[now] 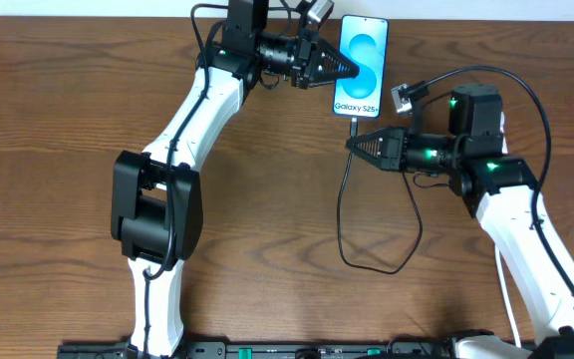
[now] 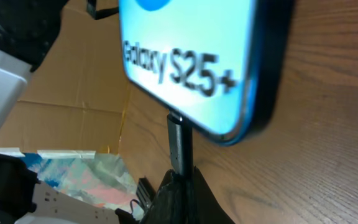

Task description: Plug charger to phone and switch on socket

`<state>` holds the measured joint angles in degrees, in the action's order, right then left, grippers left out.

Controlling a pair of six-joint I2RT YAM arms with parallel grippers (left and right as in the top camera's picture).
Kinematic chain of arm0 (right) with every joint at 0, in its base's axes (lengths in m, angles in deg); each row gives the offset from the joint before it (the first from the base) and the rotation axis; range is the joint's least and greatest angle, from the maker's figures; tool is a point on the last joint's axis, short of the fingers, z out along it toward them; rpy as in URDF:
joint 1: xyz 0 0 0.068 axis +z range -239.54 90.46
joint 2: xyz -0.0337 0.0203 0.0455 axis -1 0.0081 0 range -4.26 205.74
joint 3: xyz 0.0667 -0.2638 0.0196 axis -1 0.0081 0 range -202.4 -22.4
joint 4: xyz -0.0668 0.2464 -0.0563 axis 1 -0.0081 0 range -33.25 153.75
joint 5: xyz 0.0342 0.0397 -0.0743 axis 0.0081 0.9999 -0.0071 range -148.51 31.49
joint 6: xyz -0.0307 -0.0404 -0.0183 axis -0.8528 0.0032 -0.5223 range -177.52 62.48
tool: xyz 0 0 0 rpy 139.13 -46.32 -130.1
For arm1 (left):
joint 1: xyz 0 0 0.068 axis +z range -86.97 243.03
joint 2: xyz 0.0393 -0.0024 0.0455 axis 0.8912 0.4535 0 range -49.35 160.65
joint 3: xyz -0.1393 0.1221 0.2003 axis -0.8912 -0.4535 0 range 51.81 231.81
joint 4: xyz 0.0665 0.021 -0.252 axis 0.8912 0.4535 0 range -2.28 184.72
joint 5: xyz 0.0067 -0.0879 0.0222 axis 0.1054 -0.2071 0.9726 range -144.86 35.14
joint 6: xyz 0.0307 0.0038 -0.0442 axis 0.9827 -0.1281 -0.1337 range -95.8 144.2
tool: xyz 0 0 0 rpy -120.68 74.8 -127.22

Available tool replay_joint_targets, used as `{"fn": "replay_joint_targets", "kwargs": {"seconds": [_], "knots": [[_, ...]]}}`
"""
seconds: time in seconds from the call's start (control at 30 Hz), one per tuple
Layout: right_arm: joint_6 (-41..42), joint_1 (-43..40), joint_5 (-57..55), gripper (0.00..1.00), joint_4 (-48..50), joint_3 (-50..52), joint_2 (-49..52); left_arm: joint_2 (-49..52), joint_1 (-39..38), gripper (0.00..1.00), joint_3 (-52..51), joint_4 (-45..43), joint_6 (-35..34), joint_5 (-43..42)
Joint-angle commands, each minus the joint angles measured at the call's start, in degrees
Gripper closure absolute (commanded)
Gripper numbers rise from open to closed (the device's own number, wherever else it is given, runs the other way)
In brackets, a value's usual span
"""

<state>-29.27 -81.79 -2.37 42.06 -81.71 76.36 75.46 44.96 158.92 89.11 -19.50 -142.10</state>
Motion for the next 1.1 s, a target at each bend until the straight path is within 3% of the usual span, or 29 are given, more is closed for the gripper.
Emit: {"fn": "replay_joint_targets", "kwargs": {"seconds": [0.0,1.07], "knots": [[0.46,0.2,1.25,0.99,0.63,-1.53,1.05,-2.78,0.09,0.93,1.81,-0.63,-0.31,-2.75],[1.97,0.17,2.8,0.99,3.28,-1.53,1.05,-2.75,1.49,0.93,1.81,-3.76,-0.57,-0.85]]}}
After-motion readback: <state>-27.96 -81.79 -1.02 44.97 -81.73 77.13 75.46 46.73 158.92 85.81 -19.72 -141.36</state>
